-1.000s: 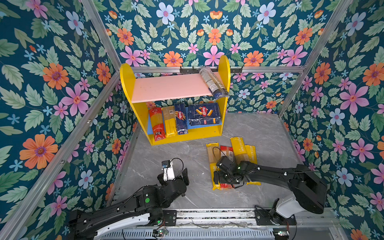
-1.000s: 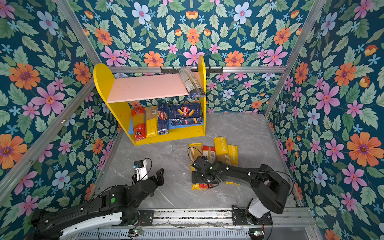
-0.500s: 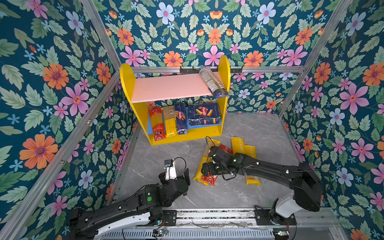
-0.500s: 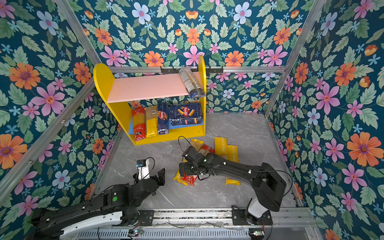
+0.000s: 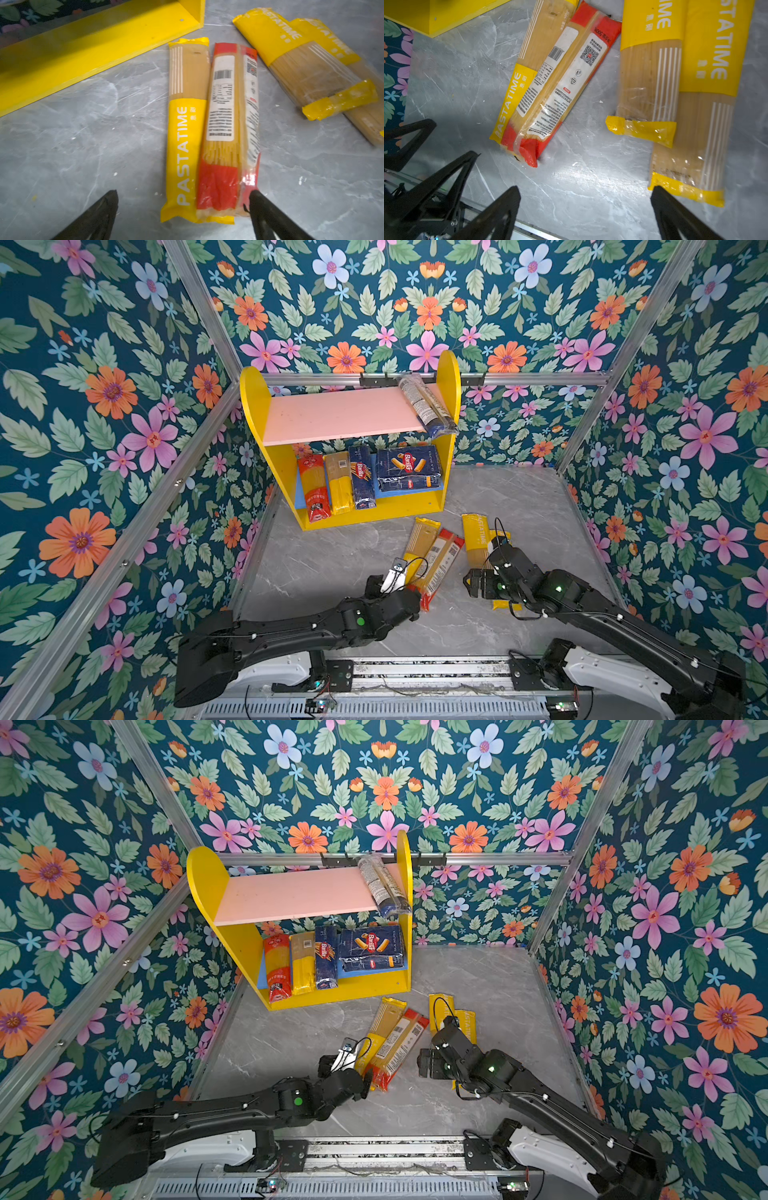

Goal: Place and organize the pasta boxes and bags onto the shelf

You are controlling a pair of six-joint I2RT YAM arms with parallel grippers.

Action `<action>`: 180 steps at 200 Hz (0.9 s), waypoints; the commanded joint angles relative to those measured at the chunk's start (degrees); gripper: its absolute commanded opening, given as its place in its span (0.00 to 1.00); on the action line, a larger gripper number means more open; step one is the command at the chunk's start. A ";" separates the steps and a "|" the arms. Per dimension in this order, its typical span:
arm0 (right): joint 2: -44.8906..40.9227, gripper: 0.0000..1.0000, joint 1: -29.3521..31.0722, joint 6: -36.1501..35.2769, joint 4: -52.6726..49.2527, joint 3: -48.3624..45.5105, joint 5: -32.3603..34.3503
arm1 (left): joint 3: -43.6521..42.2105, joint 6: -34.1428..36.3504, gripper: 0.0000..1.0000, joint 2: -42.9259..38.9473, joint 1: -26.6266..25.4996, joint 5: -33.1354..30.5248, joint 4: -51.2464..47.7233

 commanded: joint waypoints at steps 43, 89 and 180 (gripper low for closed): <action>-5.23 0.99 -0.19 -0.13 -3.82 -2.30 1.47 | 5.17 10.09 1.00 14.42 0.98 7.63 15.77; -6.61 0.99 -0.49 -0.96 -4.19 -3.05 1.48 | 6.42 10.50 1.00 19.40 2.68 11.97 19.21; -7.58 0.99 -0.81 -1.39 -5.70 -2.26 1.89 | 4.02 9.03 1.00 26.05 4.08 14.62 25.79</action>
